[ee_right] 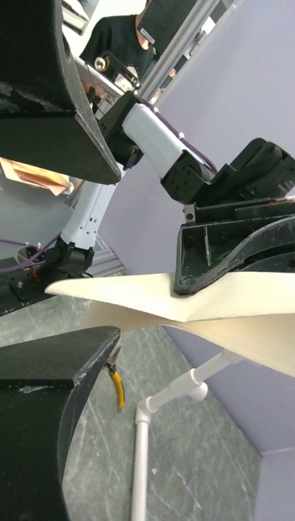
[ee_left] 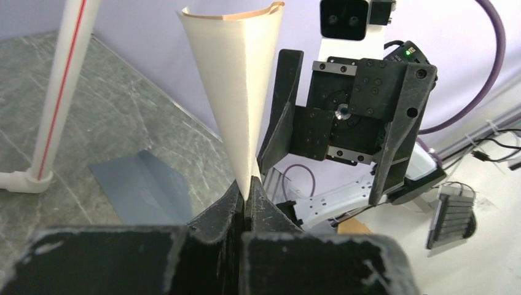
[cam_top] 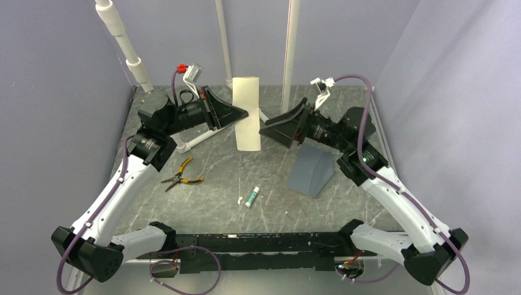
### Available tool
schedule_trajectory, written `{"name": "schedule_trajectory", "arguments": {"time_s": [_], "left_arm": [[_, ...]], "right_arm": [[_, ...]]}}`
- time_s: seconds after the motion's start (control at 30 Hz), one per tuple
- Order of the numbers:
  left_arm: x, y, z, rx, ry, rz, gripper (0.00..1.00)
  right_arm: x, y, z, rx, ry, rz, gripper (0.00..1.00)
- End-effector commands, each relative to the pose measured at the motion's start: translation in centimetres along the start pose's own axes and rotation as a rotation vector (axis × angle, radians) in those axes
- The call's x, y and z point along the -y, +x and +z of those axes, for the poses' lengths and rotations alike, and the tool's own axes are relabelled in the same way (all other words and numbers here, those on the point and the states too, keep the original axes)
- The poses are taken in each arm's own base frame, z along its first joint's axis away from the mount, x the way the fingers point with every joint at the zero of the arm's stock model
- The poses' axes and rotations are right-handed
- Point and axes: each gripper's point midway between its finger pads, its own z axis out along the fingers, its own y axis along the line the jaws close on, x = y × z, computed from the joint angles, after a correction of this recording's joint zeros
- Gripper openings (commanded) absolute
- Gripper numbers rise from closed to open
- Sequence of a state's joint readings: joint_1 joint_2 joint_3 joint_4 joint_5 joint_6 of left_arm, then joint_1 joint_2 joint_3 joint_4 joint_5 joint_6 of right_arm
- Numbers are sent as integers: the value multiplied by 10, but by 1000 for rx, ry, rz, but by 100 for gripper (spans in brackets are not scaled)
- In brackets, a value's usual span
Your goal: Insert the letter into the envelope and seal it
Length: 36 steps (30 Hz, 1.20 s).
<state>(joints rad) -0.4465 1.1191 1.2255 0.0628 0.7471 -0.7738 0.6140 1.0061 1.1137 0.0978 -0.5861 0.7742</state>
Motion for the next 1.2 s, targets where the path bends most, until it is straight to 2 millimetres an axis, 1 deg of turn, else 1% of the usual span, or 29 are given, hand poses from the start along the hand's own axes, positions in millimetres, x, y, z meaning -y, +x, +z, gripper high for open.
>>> {"name": "schedule_trajectory", "arguments": {"time_s": [0.0, 0.1, 0.2, 0.3, 0.33, 0.37, 0.4, 0.47, 0.5, 0.57, 0.6, 0.7, 0.73, 0.77, 0.8, 0.87, 1.03, 1.1, 1.13, 1.17], "left_arm": [[48, -16, -9, 10, 138, 24, 2], [54, -16, -9, 3, 171, 2, 2], [52, -17, -7, 9, 169, -11, 2], [50, -17, -5, 11, 172, -21, 3], [49, -17, -5, 12, 168, -24, 2], [47, -18, -4, 15, 160, -28, 3], [45, -18, -3, 19, 151, -28, 2], [43, -20, -3, 30, 135, -26, 2], [42, -21, -3, 37, 126, -25, 2], [41, -23, -4, 50, 115, -20, 3], [41, -24, -4, 55, 113, -18, 4], [41, -26, -5, 63, 105, -15, 14], [40, -26, -5, 64, 100, -16, 20], [39, -27, -4, 66, 93, -17, 24], [39, -28, -4, 70, 88, -15, 29], [34, -32, -2, 78, 63, -21, 33], [28, -33, 0, 72, 22, -27, 33], [24, -33, -2, 78, -5, -19, 29], [23, -33, -2, 75, -16, -14, 23], [22, -33, -3, 69, -21, -8, 14]], "right_arm": [[11, -6, 5, 25, 29, -69, 93], [13, -6, 15, 18, -7, -96, 97], [6, -4, 26, -2, -83, -90, 99], [-4, -2, 33, -16, -163, -63, 97], [-11, 0, 32, -18, -209, -46, 94], [-17, 2, 30, -18, -257, -27, 90], [-23, 4, 28, -23, -298, -9, 83], [-28, 9, 24, -33, -342, 26, 61], [-27, 12, 24, -38, -342, 42, 50], [-20, 16, 24, -43, -312, 59, 30], [-17, 17, 24, -45, -293, 60, 23], [-12, 19, 25, -54, -262, 51, 6], [-11, 19, 25, -58, -257, 47, 2], [-11, 19, 26, -62, -251, 43, 0], [-9, 19, 26, -70, -242, 41, 0], [-4, 25, 28, -106, -222, 39, 0], [-4, 35, 25, -191, -215, 31, 0], [-5, 38, 22, -219, -213, 21, 0], [-5, 38, 22, -224, -208, 16, 0], [-5, 38, 21, -230, -205, 13, 0]]}}
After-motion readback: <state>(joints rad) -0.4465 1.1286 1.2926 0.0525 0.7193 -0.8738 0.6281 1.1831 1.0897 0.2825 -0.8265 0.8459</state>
